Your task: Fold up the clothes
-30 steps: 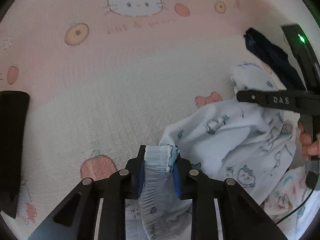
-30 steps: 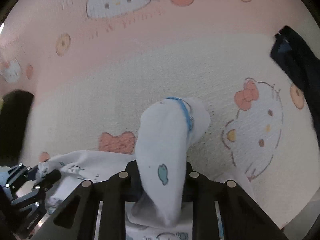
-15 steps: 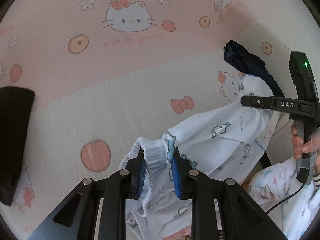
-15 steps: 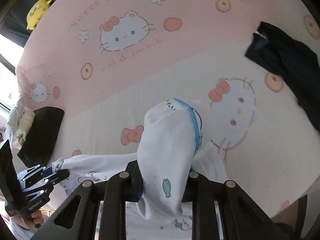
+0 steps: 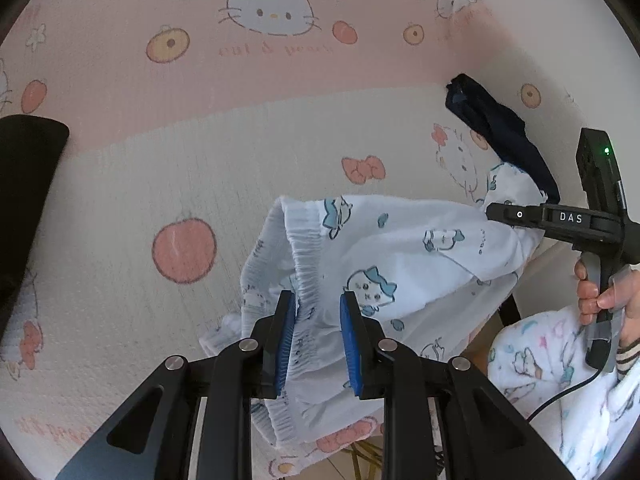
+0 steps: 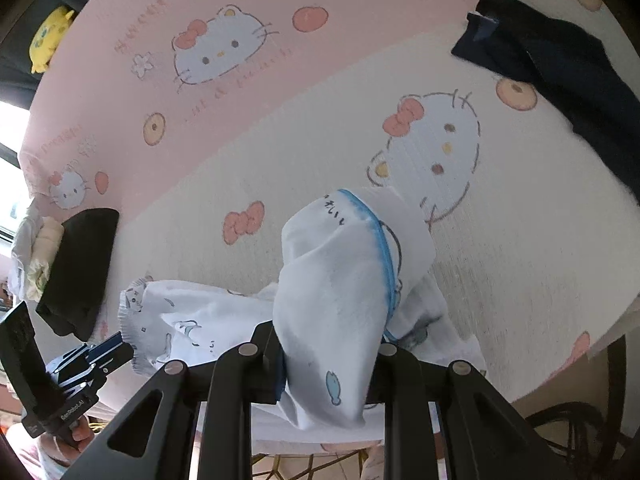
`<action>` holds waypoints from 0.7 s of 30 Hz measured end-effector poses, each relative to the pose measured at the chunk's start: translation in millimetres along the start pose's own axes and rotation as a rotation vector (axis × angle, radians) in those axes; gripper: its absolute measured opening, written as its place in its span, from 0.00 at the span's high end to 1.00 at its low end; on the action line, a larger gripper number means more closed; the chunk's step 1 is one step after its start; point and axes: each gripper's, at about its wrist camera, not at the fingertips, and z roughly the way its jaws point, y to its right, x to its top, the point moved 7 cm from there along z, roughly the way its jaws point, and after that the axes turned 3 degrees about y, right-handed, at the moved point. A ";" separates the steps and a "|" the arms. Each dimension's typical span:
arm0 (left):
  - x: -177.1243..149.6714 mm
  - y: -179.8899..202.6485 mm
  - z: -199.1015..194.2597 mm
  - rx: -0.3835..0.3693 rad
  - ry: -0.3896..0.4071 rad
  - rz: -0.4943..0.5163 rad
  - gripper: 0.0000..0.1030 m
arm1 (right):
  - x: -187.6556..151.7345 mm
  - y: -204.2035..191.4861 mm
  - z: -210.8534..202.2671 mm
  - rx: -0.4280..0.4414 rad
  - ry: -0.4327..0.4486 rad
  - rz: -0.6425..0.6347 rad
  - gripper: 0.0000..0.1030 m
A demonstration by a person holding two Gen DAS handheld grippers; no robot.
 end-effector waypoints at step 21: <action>-29.1 -4.6 32.4 0.016 -0.066 0.028 0.80 | -33.0 18.7 22.6 -0.111 -0.108 -0.023 0.77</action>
